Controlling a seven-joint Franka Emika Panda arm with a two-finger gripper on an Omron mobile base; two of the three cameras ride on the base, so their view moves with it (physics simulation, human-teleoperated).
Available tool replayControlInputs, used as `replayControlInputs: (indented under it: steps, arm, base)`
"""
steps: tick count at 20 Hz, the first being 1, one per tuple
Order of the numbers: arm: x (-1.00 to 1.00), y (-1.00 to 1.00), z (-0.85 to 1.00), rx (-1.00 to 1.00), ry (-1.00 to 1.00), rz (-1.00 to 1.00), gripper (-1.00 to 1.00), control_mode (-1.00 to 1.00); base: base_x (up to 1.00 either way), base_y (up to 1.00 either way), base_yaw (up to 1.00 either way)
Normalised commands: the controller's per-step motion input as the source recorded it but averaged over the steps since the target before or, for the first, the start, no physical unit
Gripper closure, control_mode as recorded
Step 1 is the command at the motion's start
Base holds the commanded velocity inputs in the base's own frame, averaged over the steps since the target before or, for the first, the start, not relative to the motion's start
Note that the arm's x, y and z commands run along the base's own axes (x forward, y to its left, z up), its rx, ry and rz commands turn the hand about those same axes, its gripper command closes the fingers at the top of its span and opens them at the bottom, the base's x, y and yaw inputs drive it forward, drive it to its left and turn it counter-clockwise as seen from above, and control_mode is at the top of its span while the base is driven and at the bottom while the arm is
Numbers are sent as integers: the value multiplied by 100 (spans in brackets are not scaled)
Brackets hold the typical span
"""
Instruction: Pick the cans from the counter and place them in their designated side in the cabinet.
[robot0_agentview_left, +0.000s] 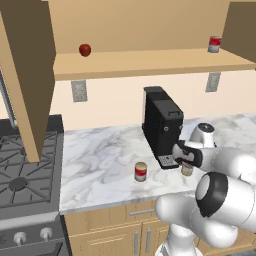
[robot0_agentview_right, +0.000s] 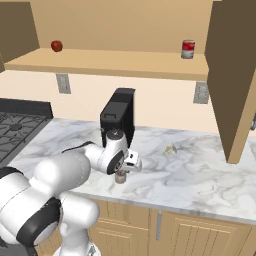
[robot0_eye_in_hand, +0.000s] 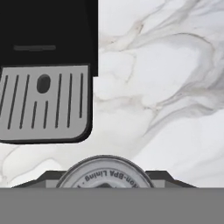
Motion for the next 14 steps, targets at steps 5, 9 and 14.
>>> replayControlInputs:
  steps: [5, 9, 14]
  arm:
    - [-24, 0, 33, -4, -16, 0, 100, -100]
    - [-27, 0, 41, -7, -13, 0, 100, -100]
    - [-26, 0, 38, -8, -8, 0, 100, -100]
  base:
    - [0, 0, 0]
    - [0, 0, 0]
    - [0, 0, 0]
